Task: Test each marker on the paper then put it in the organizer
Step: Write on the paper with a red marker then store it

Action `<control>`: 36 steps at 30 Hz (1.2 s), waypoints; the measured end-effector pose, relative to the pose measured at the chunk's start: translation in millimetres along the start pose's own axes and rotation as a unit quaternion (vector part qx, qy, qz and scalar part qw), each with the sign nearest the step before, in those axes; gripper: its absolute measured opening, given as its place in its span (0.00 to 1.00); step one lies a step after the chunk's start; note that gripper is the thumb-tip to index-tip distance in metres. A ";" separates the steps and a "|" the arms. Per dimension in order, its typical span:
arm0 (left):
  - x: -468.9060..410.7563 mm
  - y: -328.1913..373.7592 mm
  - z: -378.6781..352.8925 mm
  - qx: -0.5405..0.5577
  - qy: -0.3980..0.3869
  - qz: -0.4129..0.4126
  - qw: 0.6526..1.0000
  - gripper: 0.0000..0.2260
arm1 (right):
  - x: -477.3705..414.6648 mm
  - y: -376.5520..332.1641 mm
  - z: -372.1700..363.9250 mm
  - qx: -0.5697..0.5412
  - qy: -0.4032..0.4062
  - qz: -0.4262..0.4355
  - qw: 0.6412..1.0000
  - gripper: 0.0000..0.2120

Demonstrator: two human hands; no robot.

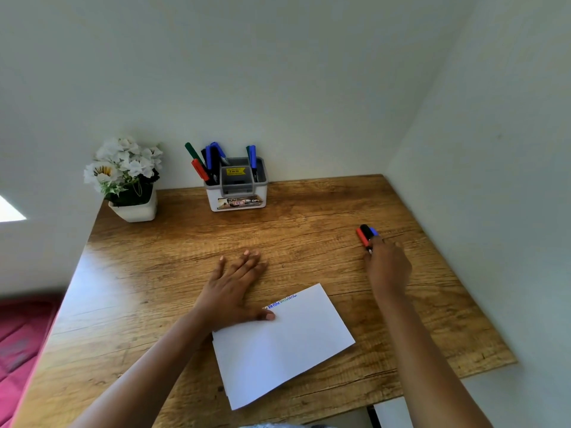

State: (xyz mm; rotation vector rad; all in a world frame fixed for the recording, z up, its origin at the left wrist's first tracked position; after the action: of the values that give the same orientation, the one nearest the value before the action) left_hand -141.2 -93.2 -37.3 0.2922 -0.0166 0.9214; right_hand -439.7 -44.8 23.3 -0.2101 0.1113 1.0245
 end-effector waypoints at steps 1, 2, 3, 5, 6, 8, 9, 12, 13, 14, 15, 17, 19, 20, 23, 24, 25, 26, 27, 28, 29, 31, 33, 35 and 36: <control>0.9 1.2 0.7 0.002 -0.002 -0.005 1.000 0.50 | -0.5 -0.5 -1.6 0.004 -0.002 0.002 1.000 0.16; 1.5 3.0 0.7 0.000 -0.006 -0.013 1.000 0.50 | -1.1 -1.1 -2.8 0.006 -0.003 0.002 1.000 0.15; 2.2 4.7 0.2 -0.006 -0.011 -0.022 1.000 0.49 | -1.8 -1.2 -4.2 0.008 -0.005 -0.001 1.000 0.14; 3.2 7.1 -1.9 -0.012 -0.014 -0.043 0.999 0.47 | -1.0 -3.2 -5.8 0.009 -0.015 -0.016 1.000 0.12; 3.7 7.9 -2.5 -0.008 -0.010 -0.052 0.999 0.46 | 0.6 -6.0 -6.1 0.005 -0.022 -0.018 1.000 0.11; 4.7 8.1 -2.5 0.001 -0.001 -0.062 0.998 0.45 | 5.8 -15.8 -6.2 -0.028 -0.032 -0.005 0.999 0.10; 5.5 8.2 -1.9 0.007 0.001 -0.063 0.998 0.45 | 10.3 -21.8 -5.3 -0.052 -0.036 0.005 0.998 0.09; 5.3 9.8 2.5 0.082 -0.003 -0.039 0.996 0.42 | 28.0 -42.0 1.6 -0.149 -0.061 0.022 0.987 0.08; 4.2 10.8 6.2 0.138 0.000 -0.016 0.990 0.40 | 34.5 -52.3 5.2 -0.181 -0.070 0.033 0.980 0.07; 3.2 10.8 10.5 0.222 0.003 0.016 0.975 0.35 | 41.9 -64.5 9.4 -0.208 -0.081 0.050 0.974 0.07; 2.4 12.5 15.1 0.330 0.004 0.051 0.942 0.28 | 49.5 -77.1 13.6 -0.230 -0.088 0.070 0.967 0.07; 1.5 25.5 22.6 0.559 0.005 0.092 0.824 0.16 | 63.5 -99.6 23.1 -0.261 -0.091 0.107 0.955 0.06; 0.1 33.5 33.6 0.661 0.040 0.116 0.740 0.11 | 73.4 -116.1 30.8 -0.278 -0.078 0.139 0.947 0.06; -0.7 35.0 37.2 0.700 0.055 0.121 0.702 0.10 | 76.6 -122.4 34.1 -0.286 -0.070 0.151 0.944 0.06; -1.3 35.7 39.6 0.797 0.066 0.144 0.583 0.09 | 82.2 -135.4 44.7 -0.303 -0.040 0.183 0.934 0.07; -0.8 34.9 38.5 0.813 0.065 0.152 0.559 0.09 | 83.8 -138.8 47.2 -0.306 -0.034 0.193 0.932 0.07; 0.1 34.3 37.4 0.820 0.065 0.161 0.545 0.08 | 85.7 -142.2 49.1 -0.310 -0.031 0.204 0.928 0.07; 0.7 32.9 36.6 0.826 0.068 0.170 0.533 0.08 | 87.8 -145.2 50.9 -0.317 -0.032 0.213 0.924 0.07; 1.3 31.1 36.9 0.831 0.073 0.177 0.521 0.08 | 89.5 -147.1 51.8 -0.328 -0.035 0.218 0.919 0.07; 2.1 29.0 38.3 0.837 0.081 0.184 0.509 0.08 | 90.4 -148.2 52.2 -0.343 -0.043 0.214 0.914 0.06; 2.3 28.1 39.9 0.843 0.087 0.188 0.497 0.08 | 89.9 -148.4 51.5 -0.361 -0.054 0.201 0.909 0.06; 2.2 30.7 41.8 0.853 0.092 0.195 0.476 0.09 | 86.5 -148.1 49.3 -0.391 -0.079 0.168 0.902 0.06; 2.1 34.0 42.2 0.854 0.093 0.206 0.469 0.09 | 84.2 -148.6 46.8 -0.411 -0.105 0.140 0.895 0.06; 4.7 20.0 46.4 0.867 0.120 0.221 0.430 0.10 | 88.3 -146.9 42.2 -0.452 -0.152 0.108 0.872 0.06; 6.4 1.6 47.4 0.883 0.148 0.234 0.380 0.09 | 94.1 -144.8 38.3 -0.479 -0.184 0.091 0.853 0.06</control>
State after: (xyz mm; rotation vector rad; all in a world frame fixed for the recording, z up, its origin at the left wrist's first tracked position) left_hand -133.3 -99.4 9.5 2.2560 1.4297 1.1839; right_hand -267.3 -30.2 60.4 -0.9177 -0.7687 1.2245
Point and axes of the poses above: each hand's wrist, its own x-axis away from the middle knuckle, its own z-axis out of the back of the hand, y = z × x, the point moved 9 cm from there along -x, towards the middle knuckle, and after that the axes turned 6 degrees about z, right-handed, at the moved point
